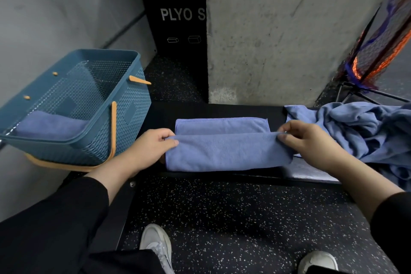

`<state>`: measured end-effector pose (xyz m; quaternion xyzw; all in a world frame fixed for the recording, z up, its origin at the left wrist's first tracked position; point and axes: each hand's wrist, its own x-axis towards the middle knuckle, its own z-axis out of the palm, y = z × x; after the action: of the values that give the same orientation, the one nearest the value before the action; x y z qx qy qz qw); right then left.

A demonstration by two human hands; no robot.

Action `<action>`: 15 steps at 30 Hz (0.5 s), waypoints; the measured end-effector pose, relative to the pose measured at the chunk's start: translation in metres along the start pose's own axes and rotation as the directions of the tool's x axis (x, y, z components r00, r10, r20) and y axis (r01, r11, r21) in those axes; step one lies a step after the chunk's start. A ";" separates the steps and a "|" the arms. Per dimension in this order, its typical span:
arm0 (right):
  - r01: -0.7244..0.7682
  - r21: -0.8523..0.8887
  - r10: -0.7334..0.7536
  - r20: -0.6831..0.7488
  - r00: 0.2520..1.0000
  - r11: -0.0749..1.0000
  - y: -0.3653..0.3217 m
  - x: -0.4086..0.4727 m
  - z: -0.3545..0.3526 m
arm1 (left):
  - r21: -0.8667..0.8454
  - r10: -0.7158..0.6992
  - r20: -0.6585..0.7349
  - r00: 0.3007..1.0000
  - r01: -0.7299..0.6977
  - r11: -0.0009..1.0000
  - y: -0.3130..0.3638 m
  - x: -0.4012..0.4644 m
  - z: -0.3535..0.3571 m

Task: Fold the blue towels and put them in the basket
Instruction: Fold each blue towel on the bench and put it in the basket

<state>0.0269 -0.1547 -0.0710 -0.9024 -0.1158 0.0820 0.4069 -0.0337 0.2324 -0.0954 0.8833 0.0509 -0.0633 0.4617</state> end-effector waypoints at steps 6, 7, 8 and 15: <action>-0.021 -0.082 0.011 -0.118 0.993 0.996 -0.007 0.047 0.006 | 0.037 -0.026 -0.188 0.982 0.033 0.999 -0.007 0.040 0.003; -0.039 -0.084 0.027 -0.137 0.990 0.996 -0.008 0.057 0.008 | 0.079 -0.023 -0.211 0.977 0.040 0.996 -0.008 0.048 0.005; -0.061 -0.080 0.049 -0.155 0.987 0.995 -0.007 0.067 0.011 | 0.117 -0.020 -0.231 0.973 0.048 0.992 -0.007 0.055 0.007; -0.175 -0.130 0.151 -0.176 0.973 0.976 0.023 0.117 0.031 | 0.252 -0.048 -0.298 0.953 0.127 0.959 -0.009 0.093 0.014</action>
<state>0.1347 -0.1149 -0.1145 -0.9396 -0.0128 0.0318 0.3405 0.0556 0.2285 -0.1255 0.9342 0.1481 0.0393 0.3221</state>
